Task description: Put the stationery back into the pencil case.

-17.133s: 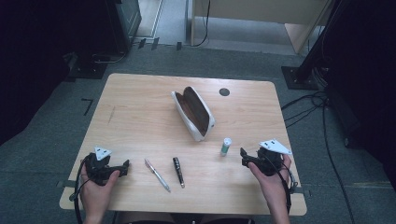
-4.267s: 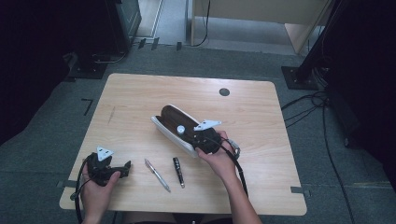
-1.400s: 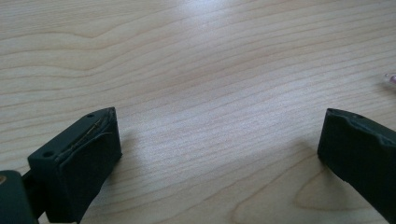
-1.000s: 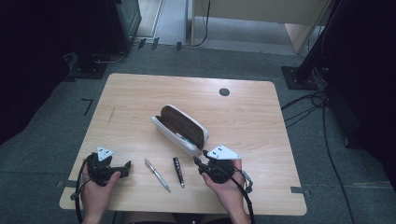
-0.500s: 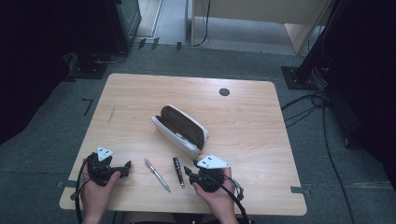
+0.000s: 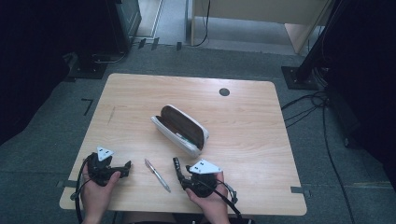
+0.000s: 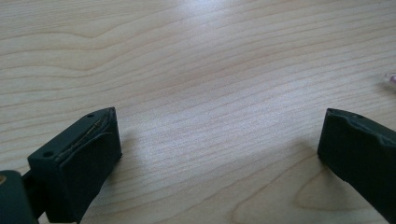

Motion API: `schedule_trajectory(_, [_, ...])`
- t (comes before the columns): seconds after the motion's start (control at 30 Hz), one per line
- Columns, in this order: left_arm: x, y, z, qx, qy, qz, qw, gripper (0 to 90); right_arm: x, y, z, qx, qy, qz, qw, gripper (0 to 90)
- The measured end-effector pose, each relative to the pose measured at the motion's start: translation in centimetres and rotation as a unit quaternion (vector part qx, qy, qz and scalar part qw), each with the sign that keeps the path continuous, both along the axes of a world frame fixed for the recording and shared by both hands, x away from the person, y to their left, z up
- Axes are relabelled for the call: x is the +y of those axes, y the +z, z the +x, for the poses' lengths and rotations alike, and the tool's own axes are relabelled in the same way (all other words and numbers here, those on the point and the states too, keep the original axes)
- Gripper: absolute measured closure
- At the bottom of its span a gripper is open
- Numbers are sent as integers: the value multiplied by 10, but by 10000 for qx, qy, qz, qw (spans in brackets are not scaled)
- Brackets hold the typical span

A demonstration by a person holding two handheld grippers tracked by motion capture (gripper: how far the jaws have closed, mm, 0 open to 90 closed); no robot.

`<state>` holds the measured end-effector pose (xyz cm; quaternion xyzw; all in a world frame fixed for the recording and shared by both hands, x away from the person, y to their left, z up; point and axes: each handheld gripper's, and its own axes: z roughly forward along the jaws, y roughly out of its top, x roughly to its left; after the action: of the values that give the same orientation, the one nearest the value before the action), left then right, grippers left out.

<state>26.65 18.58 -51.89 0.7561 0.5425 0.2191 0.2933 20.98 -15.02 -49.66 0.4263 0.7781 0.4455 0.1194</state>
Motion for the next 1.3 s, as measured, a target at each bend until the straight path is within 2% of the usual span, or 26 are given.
schedule_trajectory(0.37, [0,0,0,0,-2,0,10000,0,14,-13,-1,51,14,-313,9995,567])
schedule_trajectory(0.8, [0,0,0,-3,-4,-5,10000,0,7,-20,-2,39,-20,-554,9985,677])
schedule_trajectory(1.07, [0,0,0,-2,-4,-5,10000,0,2,-23,-2,41,-59,-546,9985,777])
schedule_trajectory(1.3, [0,0,0,-3,-5,-4,10000,0,0,-24,-2,-29,-85,-584,9983,781])
